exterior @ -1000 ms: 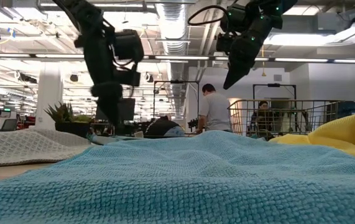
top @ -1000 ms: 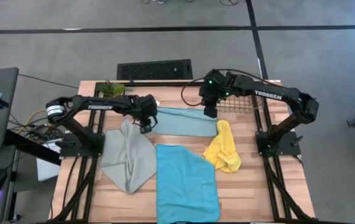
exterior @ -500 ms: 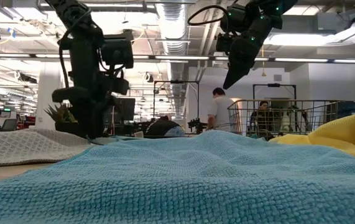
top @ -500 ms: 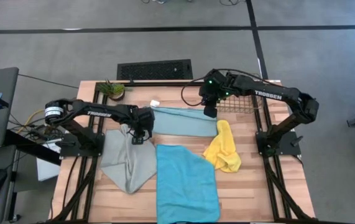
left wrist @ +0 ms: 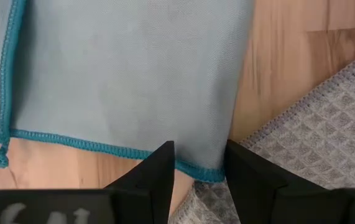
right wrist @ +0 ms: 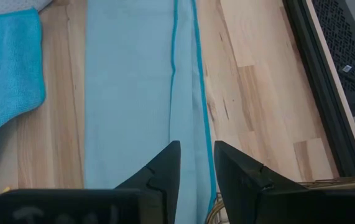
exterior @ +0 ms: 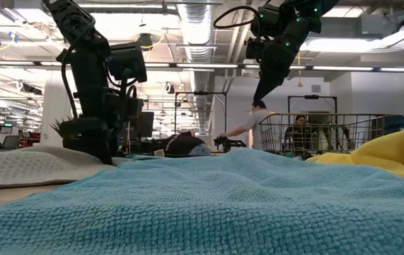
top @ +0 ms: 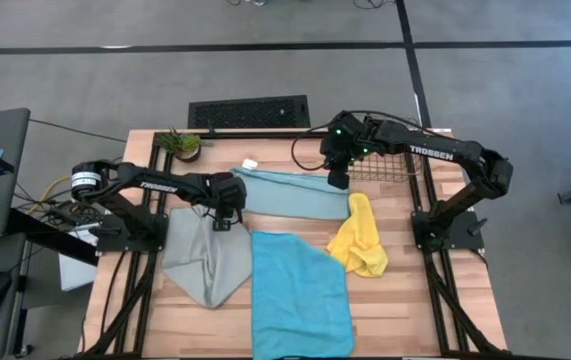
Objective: Fold microfiber towels
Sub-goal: Fold the light blue microfiber cloth
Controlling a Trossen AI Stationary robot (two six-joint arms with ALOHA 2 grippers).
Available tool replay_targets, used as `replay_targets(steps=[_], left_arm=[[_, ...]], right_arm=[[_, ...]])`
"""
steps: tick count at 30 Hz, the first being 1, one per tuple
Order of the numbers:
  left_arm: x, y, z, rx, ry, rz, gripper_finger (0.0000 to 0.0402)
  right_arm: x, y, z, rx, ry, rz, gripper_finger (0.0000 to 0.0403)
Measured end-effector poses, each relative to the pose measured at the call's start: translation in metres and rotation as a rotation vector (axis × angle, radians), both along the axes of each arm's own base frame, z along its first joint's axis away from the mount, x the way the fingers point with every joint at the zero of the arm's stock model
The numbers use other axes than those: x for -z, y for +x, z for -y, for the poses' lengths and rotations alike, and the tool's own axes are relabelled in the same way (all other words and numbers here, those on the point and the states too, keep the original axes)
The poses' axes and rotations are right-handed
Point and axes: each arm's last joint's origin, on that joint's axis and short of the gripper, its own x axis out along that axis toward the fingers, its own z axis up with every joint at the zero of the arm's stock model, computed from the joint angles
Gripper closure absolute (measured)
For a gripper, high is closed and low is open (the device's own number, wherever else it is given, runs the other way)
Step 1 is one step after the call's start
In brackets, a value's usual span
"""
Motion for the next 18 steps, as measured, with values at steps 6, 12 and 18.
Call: replay_targets(steps=[6, 12, 18], left_arm=[[0.0002, 0.0002, 0.0008, 0.012, -0.041, 0.01, 0.0277], [0.0009, -0.0005, 0.0019, -0.015, -0.08, 0.014, 0.0344], [-0.0004, -0.0006, 0.0023, -0.069, -0.111, 0.007, 0.0394]], right_arm=[[0.0, 0.0, 0.0, 0.0, 0.0, 0.0, 0.0281], [0.0, 0.0, 0.0, 0.0, 0.0, 0.001, 0.0281], [0.0, 0.0, 0.0, 0.0, 0.001, 0.001, 0.0281]])
